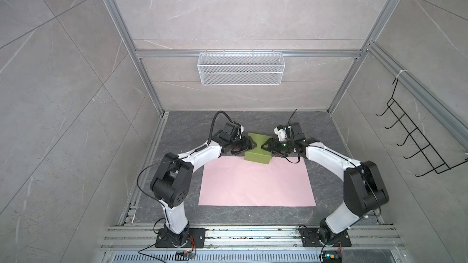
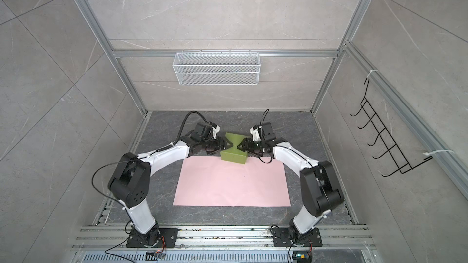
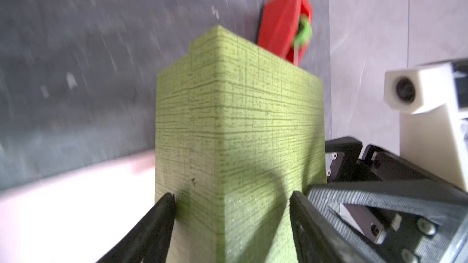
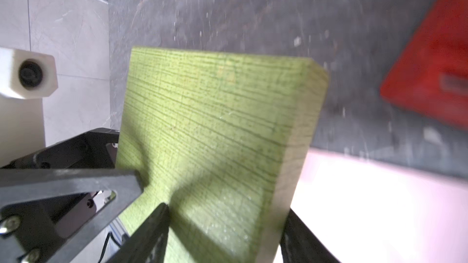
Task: Wrap the gift box in paper
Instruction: 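Lift the green box and carry it over the pink paper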
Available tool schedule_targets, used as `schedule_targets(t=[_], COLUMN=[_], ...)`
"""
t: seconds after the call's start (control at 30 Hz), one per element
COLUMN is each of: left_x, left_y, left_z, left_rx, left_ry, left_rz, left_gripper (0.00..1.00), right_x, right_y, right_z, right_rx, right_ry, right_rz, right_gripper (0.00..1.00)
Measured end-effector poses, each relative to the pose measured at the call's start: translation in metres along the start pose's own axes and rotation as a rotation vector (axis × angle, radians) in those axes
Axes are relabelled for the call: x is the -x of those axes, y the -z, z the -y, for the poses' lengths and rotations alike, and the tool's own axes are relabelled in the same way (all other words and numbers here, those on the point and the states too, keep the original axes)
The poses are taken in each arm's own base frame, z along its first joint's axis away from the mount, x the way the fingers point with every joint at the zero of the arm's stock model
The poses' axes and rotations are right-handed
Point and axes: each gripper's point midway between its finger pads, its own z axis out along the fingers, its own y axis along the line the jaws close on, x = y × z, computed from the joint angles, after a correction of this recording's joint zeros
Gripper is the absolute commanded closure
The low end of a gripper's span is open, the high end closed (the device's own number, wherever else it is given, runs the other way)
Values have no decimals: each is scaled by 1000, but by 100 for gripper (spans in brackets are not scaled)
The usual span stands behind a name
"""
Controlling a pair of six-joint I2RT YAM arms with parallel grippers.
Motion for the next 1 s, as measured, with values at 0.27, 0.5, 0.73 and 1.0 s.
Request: schedule_targets(t=[0.27, 0.5, 0.73, 1.0], left_x=[-105, -130, -130, -129], left_y=[9, 8, 8, 5], left_z=[-15, -25, -26, -31], left_rx=[94, 128, 134, 156], left_ry=[35, 54, 53, 34], left_rz=[-160, -217, -214, -216], left_gripper=[27, 27, 27, 27], right_x=[-97, -125, -121, -121], right_y=[7, 2, -3, -5], right_z=[9, 17, 18, 19], right_rx=[-76, -100, -102, -104], right_ry=[7, -15, -11, -10], right_rz=[-100, -145, -130, -133], right_gripper=[33, 33, 33, 33])
